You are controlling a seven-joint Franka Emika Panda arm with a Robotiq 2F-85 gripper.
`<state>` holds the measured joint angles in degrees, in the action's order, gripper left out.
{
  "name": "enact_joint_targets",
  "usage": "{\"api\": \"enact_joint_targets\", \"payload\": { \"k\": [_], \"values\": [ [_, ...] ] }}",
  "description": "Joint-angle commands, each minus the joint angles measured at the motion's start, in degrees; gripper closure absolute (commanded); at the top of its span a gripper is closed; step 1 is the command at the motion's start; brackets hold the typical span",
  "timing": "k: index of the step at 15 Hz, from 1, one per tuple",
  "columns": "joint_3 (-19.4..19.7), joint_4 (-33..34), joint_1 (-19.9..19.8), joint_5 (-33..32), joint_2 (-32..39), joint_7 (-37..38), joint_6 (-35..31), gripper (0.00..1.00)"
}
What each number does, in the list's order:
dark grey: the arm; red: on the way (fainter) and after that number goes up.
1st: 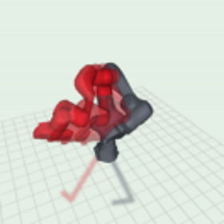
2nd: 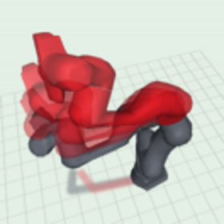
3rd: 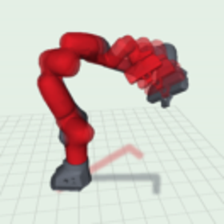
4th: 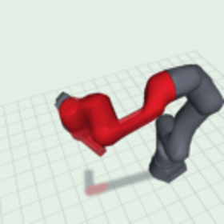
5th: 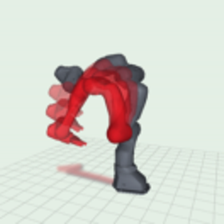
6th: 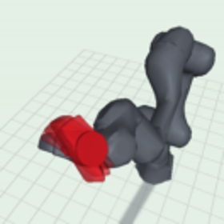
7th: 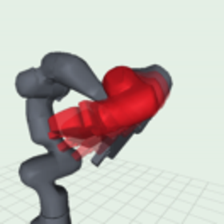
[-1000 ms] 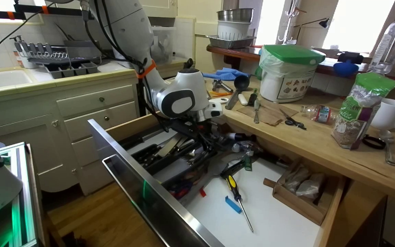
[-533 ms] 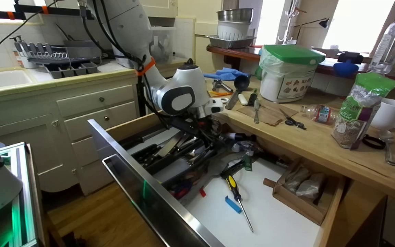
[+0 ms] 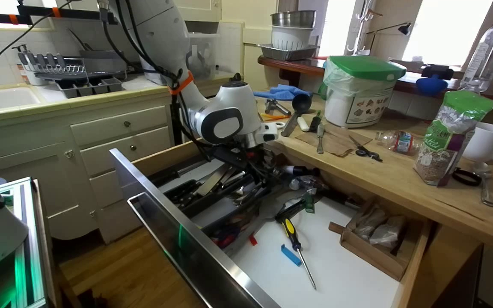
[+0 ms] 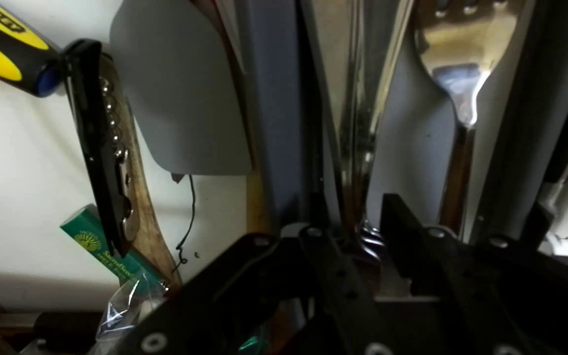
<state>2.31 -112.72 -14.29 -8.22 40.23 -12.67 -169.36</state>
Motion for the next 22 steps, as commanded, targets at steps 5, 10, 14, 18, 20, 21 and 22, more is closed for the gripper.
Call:
{"api": "enact_joint_targets", "payload": {
  "k": [5,10,14,18,20,21,22],
  "values": [
    [-0.4,-0.2,-0.7,1.0,0.5,-0.6,0.3,0.80],
    [-0.5,-0.5,-0.7,1.1,0.2,-0.6,0.1,0.92],
    [-0.8,-1.7,-0.6,1.1,-1.1,-0.5,-0.2,0.98],
    [-0.4,-3.0,0.1,1.1,-2.8,0.1,0.1,0.99],
    [-0.1,-4.2,0.7,1.1,-3.8,0.6,0.3,0.99],
    [0.0,-4.8,0.8,1.2,-4.4,0.8,0.5,0.99],
    [0.0,-5.5,1.1,1.3,-4.9,1.1,0.8,0.99]
  ]
}}
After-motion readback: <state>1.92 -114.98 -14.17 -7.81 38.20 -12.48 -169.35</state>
